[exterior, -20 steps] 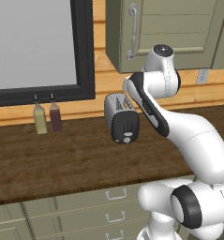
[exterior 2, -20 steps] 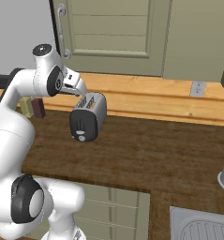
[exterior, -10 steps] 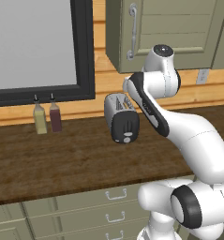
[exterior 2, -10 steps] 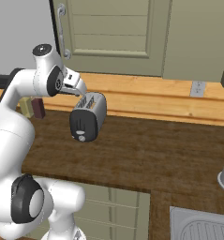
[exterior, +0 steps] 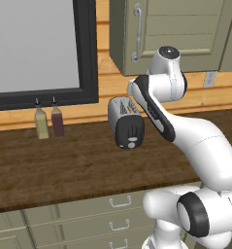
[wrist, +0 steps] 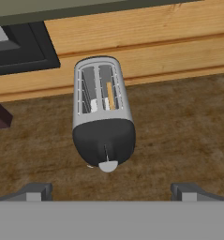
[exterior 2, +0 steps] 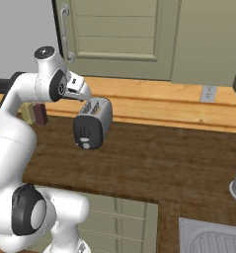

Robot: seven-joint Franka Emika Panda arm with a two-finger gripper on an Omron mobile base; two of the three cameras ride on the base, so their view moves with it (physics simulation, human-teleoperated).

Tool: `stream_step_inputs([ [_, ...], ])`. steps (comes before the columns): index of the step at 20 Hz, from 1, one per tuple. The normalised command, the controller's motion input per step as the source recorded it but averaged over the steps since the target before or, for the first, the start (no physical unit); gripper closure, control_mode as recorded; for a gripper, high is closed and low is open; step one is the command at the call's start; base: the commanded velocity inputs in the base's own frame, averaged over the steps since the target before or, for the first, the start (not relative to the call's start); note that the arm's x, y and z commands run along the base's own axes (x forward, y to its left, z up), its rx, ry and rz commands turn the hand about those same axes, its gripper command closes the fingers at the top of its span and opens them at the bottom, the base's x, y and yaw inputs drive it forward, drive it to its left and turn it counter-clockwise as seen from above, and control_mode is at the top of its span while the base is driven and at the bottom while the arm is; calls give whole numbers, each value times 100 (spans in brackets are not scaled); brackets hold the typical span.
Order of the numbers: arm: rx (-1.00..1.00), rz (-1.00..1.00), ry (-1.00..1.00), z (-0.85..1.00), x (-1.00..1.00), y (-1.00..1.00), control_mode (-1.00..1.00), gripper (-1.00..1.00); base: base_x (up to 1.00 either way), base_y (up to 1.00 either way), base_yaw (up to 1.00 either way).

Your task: Start the toaster. Once the lever pops up, take the bread to the plate on the dining counter.

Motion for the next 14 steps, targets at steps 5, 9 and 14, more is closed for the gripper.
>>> stream_step_inputs([
  [5,0,0,0,0,0,0,-100,-100,0,0,0],
  [9,0,0,0,0,0,0,-100,-100,0,0,0],
  [14,0,0,0,0,0,0,-100,-100,0,0,0],
])
